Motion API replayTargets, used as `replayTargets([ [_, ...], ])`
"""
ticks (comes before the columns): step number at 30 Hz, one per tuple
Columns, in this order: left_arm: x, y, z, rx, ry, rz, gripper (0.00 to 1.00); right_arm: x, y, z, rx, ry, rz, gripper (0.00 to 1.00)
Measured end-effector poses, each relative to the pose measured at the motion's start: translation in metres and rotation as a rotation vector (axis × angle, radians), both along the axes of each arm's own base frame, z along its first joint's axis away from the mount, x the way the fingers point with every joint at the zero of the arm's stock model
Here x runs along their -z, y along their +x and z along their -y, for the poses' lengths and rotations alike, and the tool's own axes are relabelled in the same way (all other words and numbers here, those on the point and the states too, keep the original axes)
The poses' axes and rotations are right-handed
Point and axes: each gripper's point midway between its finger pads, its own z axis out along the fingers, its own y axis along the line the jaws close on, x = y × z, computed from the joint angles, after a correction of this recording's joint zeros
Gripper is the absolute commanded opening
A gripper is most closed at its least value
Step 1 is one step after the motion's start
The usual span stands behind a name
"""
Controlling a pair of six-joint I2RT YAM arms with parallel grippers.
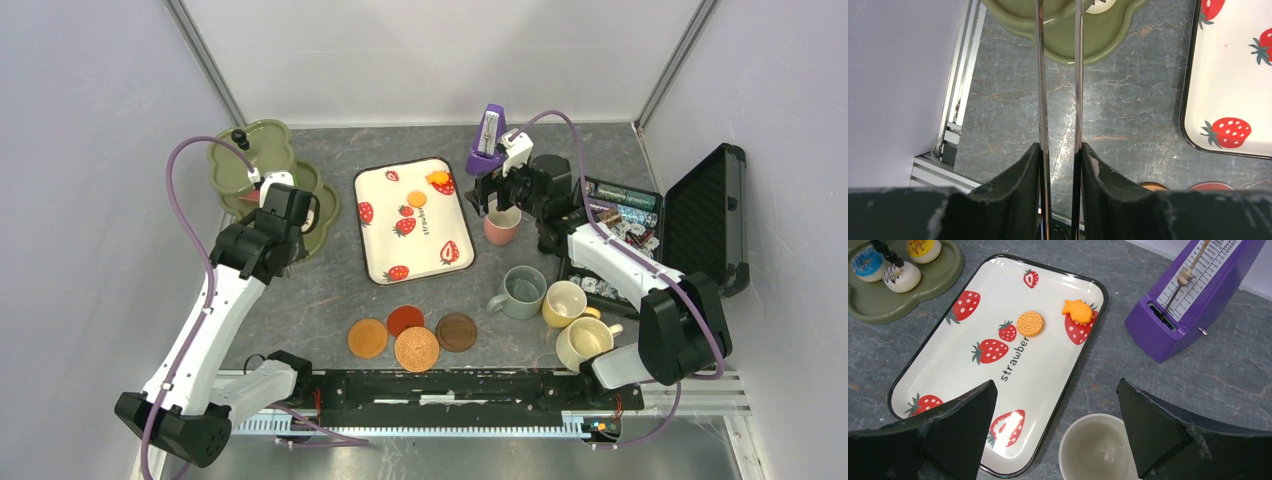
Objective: Serve the afternoon tea
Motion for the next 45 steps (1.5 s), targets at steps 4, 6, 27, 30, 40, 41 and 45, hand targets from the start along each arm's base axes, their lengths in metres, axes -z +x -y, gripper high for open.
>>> replayTargets([
  [4,0.002,0.003,0.0,0.005,-0.008,-0.005,0.44,0.0,0.0,0.0,0.0,0.0,0.0,0.98],
  [6,0.002,0.004,0.0,0.003,-0.011,0.0,0.49,0.0,0.0,0.0,0.0,0.0,0.0,0.98],
  [27,-0.025,-0.007,0.013,0.061,-0.114,0.055,0.46,0.0,0.0,0.0,0.0,0.003,-0.002,0.98],
  [30,-0.033,-0.01,0.018,0.086,-0.148,0.063,0.46,0.0,0.0,0.0,0.0,0.003,-0.002,0.98],
  [40,-0.04,-0.021,0.018,0.098,-0.165,0.068,0.46,0.0,0.0,0.0,0.0,0.003,-0.002,0.98],
  [41,-0.039,-0.022,0.018,0.099,-0.165,0.067,0.46,0.0,0.0,0.0,0.0,0.003,-0.002,0.98],
  [45,-0.04,-0.022,0.025,0.126,-0.2,0.072,0.47,0.0,0.0,0.0,0.0,0.003,-0.002,0.98],
])
